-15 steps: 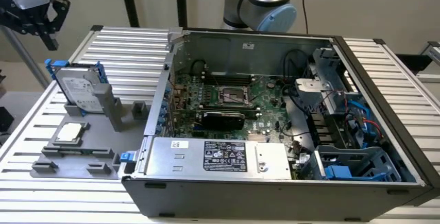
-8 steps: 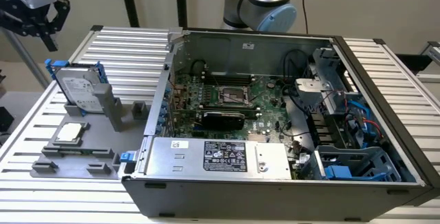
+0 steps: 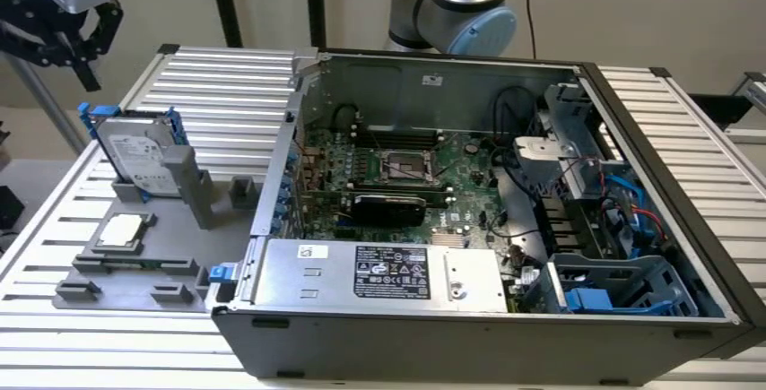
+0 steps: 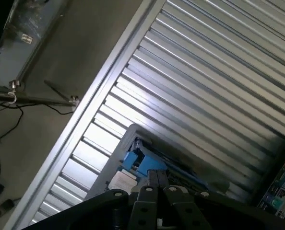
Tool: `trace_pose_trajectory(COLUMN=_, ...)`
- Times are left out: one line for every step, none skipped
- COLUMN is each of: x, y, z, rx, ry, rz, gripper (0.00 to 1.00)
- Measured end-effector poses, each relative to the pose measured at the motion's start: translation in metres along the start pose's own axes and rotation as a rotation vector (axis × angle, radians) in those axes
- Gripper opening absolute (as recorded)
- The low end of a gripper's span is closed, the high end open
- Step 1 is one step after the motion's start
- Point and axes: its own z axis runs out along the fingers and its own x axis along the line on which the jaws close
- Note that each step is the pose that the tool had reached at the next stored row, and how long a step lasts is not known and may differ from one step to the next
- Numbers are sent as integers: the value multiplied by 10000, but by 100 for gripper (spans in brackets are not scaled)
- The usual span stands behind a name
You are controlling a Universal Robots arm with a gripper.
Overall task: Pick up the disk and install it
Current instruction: 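Pick up the disk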
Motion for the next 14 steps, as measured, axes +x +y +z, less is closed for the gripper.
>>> trace_pose_trajectory(x=0, y=0, z=3, rx=-3, ry=9, rz=-185, gripper=0)
trace_pose_trajectory(x=0, y=0, z=7, rx=-5, ry=17, rz=-371, gripper=0)
trace_pose_trajectory(x=0, y=0, z=10, rx=-8, ry=26, rz=-554, gripper=0)
trace_pose_trajectory(x=0, y=-1, z=13, rx=-10, ry=35, rz=-737, gripper=0)
trace_pose_trajectory(x=0, y=-1, z=15, rx=-13, ry=44, rz=-914, gripper=0)
trace_pose_trajectory(x=0, y=-1, z=19, rx=-16, ry=51, rz=-1100, gripper=0)
trace_pose_trajectory(x=0, y=-1, z=22, rx=-18, ry=60, rz=-1280, gripper=0)
trace_pose_trajectory(x=0, y=-1, z=25, rx=-21, ry=69, rz=-1459, gripper=0)
trace_pose_trajectory(x=0, y=-1, z=27, rx=-24, ry=79, rz=-1639, gripper=0)
trace_pose_trajectory(x=0, y=-1, z=30, rx=-26, ry=87, rz=-1817, gripper=0)
trace_pose_trajectory(x=1, y=-1, z=33, rx=-29, ry=96, rz=-2004, gripper=0)
trace_pose_trajectory(x=1, y=-2, z=37, rx=-32, ry=105, rz=-2189, gripper=0)
trace_pose_trajectory(x=1, y=-2, z=40, rx=-34, ry=114, rz=-2373, gripper=0)
trace_pose_trajectory(x=1, y=-2, z=42, rx=-37, ry=122, rz=-2549, gripper=0)
